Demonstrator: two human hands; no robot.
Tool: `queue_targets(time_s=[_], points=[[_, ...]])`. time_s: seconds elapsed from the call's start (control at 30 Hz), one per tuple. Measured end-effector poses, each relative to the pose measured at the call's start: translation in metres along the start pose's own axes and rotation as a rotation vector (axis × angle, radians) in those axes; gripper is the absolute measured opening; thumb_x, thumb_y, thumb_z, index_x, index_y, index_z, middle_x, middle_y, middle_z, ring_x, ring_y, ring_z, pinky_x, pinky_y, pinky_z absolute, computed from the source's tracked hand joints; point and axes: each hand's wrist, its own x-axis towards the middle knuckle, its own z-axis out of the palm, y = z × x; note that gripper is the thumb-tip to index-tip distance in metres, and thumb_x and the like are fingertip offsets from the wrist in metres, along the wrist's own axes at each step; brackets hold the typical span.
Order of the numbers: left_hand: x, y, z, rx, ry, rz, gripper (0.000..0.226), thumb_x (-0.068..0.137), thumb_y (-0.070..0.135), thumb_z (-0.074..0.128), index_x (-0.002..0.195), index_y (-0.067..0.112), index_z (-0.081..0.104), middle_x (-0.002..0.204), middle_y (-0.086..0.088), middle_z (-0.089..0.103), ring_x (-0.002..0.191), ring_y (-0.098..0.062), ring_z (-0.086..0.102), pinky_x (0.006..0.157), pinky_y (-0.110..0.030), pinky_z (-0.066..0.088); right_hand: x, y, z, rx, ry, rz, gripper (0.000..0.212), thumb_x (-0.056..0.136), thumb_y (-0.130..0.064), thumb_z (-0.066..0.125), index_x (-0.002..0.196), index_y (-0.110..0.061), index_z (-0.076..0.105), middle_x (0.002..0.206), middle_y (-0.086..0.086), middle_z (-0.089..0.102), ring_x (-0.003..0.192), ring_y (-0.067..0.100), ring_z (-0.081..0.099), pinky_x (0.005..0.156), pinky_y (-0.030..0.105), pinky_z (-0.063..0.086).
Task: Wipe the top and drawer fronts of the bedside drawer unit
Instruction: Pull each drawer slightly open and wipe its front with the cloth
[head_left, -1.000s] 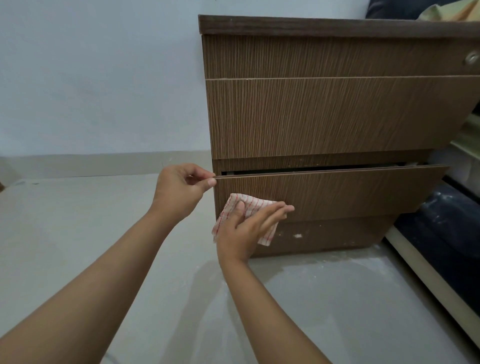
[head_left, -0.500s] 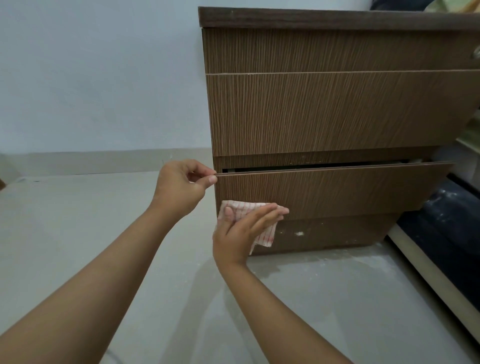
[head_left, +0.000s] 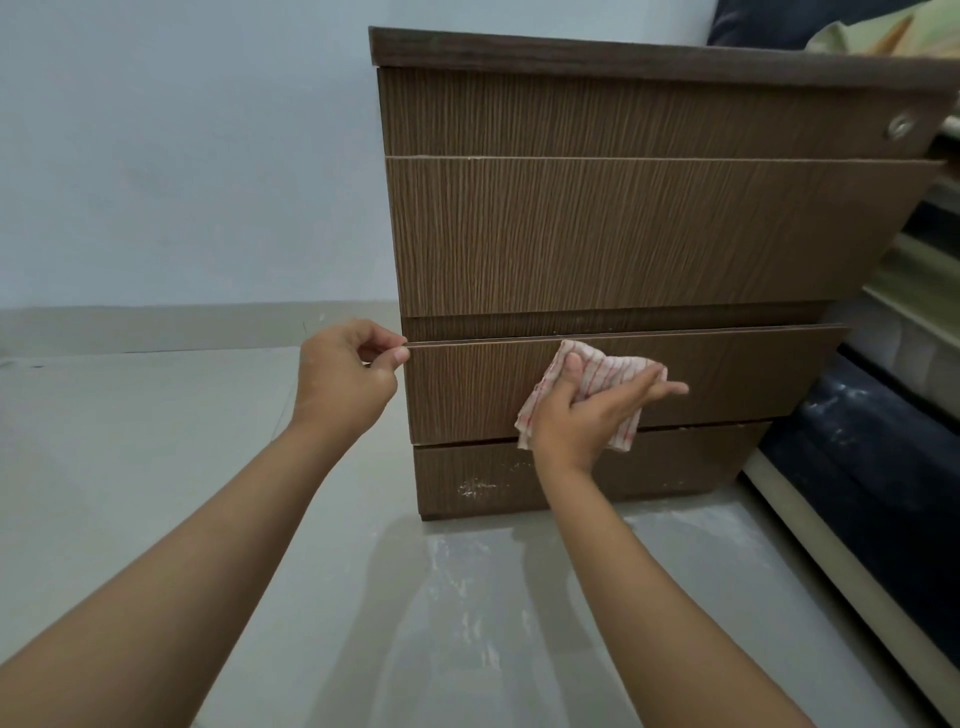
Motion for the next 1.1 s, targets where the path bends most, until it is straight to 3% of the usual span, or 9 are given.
queue_targets(time_s=[0.17,0.23,0.3,0.4,0.6,0.9,1.1], points=[[0.000,0.001,0.002,0.021,0.023,0.000,0.014,0.080,0.008,0.069,0.075,0.021,0.067,0.071,0.011,0.062,0.065,0.000,0.056,0.054,0.003,0.035,0.013,-0.010,0.002,-0.075,0.027,-0.092,0.075,0.092,-0.041,0.050,0.148,-0.012,0.009,0.152,0.011,-0.028,0.145,0.025,-0.007,0.117,0.037,0.011],[0.001,0.001,0.003,0.031,0.033,-0.007,0.013,0.079,0.008,0.069,0.076,0.021,0.068,0.070,0.012,0.062,0.064,0.000,0.055,0.052,0.003,0.034,0.011,-0.011,0.006,-0.161,0.067,-0.011,0.075,0.092,-0.051,0.042,0.149,-0.018,0.007,0.153,0.011,-0.027,0.144,0.029,-0.009,0.113,0.059,0.001],[0.001,0.000,0.004,0.040,0.040,-0.007,0.011,0.080,0.008,0.068,0.077,0.019,0.069,0.070,0.012,0.062,0.063,0.001,0.055,0.052,0.003,0.034,0.008,-0.013,0.010,-0.201,0.083,0.103,0.076,0.089,-0.061,0.034,0.148,-0.026,0.001,0.152,0.011,-0.029,0.143,0.033,-0.015,0.106,0.069,-0.004],[0.004,0.000,0.007,0.046,0.051,-0.023,0.008,0.080,0.009,0.067,0.080,0.017,0.070,0.068,0.011,0.061,0.060,0.001,0.054,0.050,0.001,0.035,0.009,-0.014,0.014,-0.161,0.020,0.209,0.078,0.087,-0.066,0.032,0.146,-0.035,-0.009,0.150,0.012,-0.033,0.140,0.039,-0.020,0.108,0.068,0.001],[0.006,-0.003,0.014,0.044,0.100,-0.030,0.006,0.082,0.011,0.067,0.085,0.015,0.071,0.067,0.013,0.059,0.064,0.000,0.056,0.057,-0.012,0.039,0.009,-0.018,0.017,-0.112,-0.092,0.208,0.094,0.086,-0.060,0.047,0.145,-0.027,-0.019,0.147,0.013,-0.039,0.137,0.040,-0.026,0.113,0.061,-0.002],[0.008,-0.004,0.013,0.038,0.086,-0.038,0.006,0.082,0.012,0.066,0.085,0.015,0.070,0.070,0.007,0.062,0.064,-0.002,0.056,0.058,-0.013,0.040,0.022,-0.031,0.023,-0.072,0.020,0.340,0.082,0.093,-0.047,0.042,0.146,-0.023,-0.017,0.150,0.018,-0.031,0.139,0.043,-0.017,0.111,0.061,0.003],[0.008,-0.006,0.014,0.028,0.087,-0.029,0.005,0.083,0.013,0.066,0.084,0.016,0.070,0.067,0.012,0.060,0.061,0.000,0.055,0.055,-0.009,0.038,0.023,-0.025,0.014,-0.027,0.055,0.303,0.065,0.099,-0.039,0.033,0.148,-0.026,-0.007,0.153,0.014,-0.024,0.141,0.039,-0.013,0.113,0.057,0.006]])
